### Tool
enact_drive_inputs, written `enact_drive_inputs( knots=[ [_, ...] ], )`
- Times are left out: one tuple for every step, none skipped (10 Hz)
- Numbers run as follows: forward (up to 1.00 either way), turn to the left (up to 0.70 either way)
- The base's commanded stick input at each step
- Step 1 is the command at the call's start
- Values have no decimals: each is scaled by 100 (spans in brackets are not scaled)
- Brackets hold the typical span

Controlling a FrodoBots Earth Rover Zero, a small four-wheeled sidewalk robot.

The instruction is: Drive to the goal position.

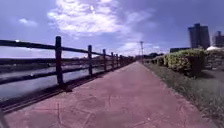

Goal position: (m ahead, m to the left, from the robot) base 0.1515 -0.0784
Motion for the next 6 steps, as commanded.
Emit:
enact_drive_inputs(
  knots=[
    [0,-41],
    [0,-26],
    [0,-11],
    [0,0],
    [0,0],
    [0,0]
  ],
)
